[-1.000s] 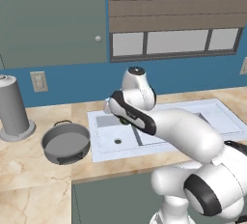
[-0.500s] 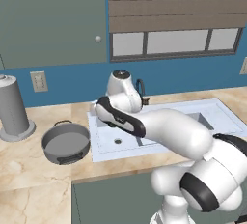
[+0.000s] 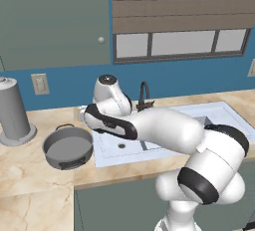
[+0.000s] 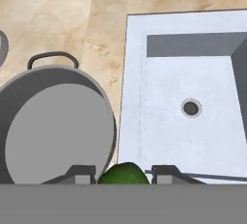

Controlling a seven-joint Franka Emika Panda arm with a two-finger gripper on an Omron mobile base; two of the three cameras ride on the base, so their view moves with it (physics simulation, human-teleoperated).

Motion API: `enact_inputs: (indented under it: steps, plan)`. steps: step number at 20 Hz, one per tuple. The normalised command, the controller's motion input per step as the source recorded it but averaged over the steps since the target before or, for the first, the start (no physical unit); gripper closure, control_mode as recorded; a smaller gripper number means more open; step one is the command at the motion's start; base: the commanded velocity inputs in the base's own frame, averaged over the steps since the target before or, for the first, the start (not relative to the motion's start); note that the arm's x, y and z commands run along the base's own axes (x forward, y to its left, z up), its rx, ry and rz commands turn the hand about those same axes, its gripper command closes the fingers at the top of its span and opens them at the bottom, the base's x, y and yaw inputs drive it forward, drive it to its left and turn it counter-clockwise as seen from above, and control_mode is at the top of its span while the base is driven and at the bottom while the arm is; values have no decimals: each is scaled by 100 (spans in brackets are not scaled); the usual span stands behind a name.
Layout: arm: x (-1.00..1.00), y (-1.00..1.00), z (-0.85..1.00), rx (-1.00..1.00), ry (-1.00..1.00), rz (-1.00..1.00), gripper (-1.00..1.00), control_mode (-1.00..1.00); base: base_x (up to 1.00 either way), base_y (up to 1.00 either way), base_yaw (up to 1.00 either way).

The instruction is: Dump the avocado from the pot into the sink. Then turn on the water and wash the avocado. Then turn off the water and put the avocado back in the pot.

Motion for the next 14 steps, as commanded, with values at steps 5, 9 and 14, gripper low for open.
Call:
enact_inputs:
  steps: [5, 9, 14]
  plan:
    - [16, 58, -13, 0, 0, -1, 100, -100, 0, 0, 0]
    - [14, 57, -21, 0, 0, -1, 100, -100, 0, 0, 0]
    - [6, 39, -42, 0, 0, -2, 100, -100, 0, 0, 0]
